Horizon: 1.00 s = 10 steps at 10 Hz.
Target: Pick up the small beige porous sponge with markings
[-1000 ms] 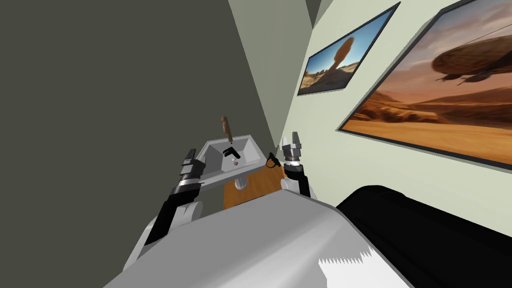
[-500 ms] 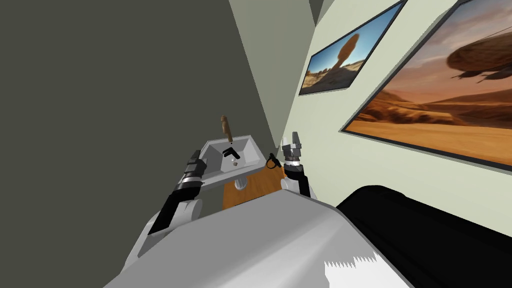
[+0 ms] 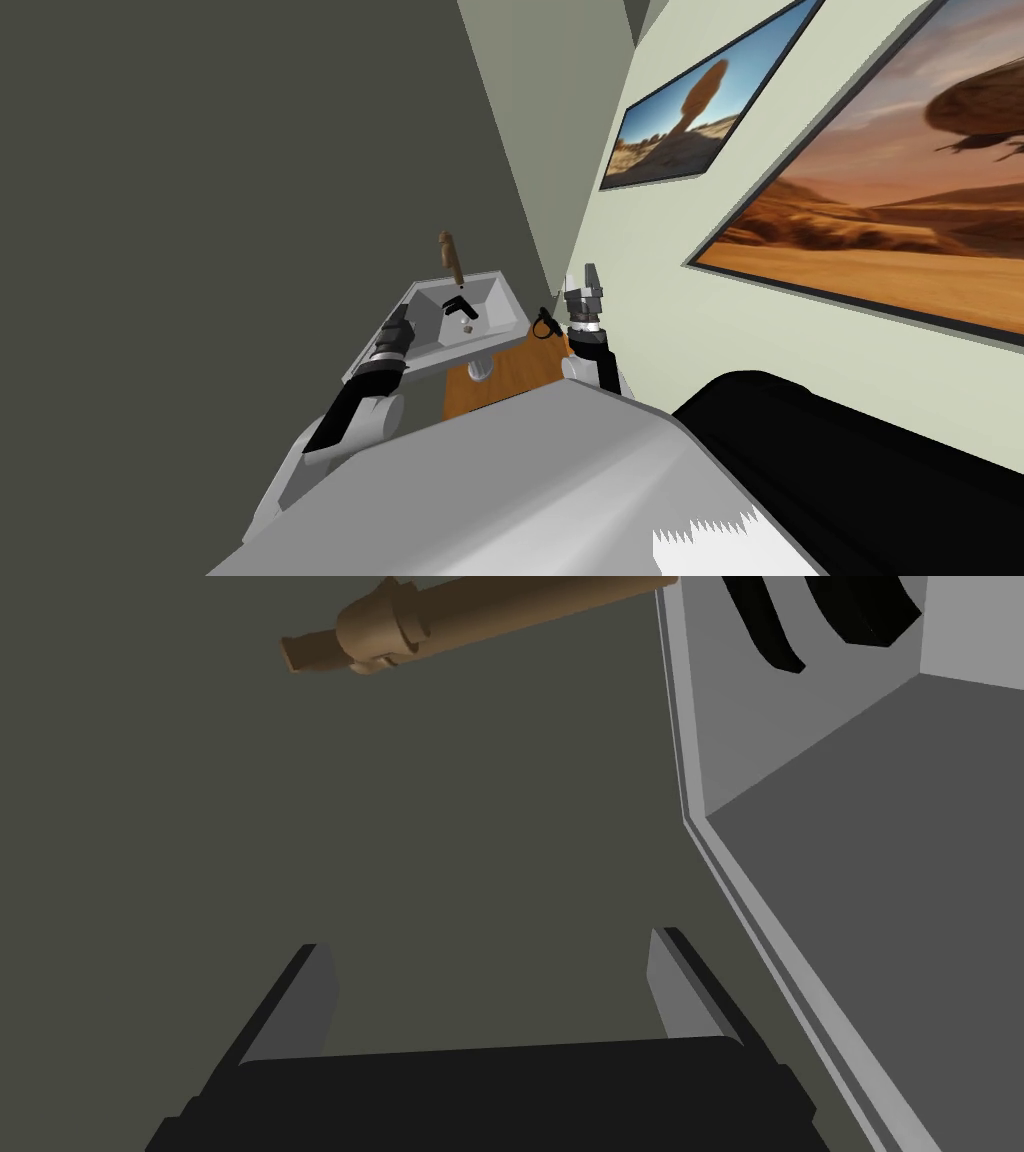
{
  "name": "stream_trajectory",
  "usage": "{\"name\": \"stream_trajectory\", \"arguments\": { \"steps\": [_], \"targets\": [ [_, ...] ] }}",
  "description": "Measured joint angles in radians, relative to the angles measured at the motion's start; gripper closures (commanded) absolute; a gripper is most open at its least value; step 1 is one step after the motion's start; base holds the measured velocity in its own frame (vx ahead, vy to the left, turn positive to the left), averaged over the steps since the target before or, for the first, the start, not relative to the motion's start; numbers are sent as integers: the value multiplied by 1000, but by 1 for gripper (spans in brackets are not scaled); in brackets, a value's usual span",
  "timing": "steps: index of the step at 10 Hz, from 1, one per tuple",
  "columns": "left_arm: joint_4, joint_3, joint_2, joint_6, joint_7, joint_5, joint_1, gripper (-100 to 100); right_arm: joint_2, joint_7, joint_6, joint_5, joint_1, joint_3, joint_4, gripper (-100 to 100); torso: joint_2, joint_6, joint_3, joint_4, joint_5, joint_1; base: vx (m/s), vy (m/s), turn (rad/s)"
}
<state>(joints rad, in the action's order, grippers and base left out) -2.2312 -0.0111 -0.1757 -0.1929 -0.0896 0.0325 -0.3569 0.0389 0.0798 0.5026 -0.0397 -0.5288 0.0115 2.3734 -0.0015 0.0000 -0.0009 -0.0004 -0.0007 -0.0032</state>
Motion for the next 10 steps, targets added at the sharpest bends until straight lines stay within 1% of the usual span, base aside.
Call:
{"name": "stream_trajectory", "arguments": {
  "steps": [3,10],
  "targets": [
    [25,7,-2,-73,-29,-5,19,-100,0,0,0,0,0,0,0,0,-1,0,0,0,0,0,24,-45,13],
    [62,29,-2,-242,-63,-14,68,-100,0,0,0,0,0,0,0,0,0,0,0,0,0,1,22,-43,7]
  ]
}}
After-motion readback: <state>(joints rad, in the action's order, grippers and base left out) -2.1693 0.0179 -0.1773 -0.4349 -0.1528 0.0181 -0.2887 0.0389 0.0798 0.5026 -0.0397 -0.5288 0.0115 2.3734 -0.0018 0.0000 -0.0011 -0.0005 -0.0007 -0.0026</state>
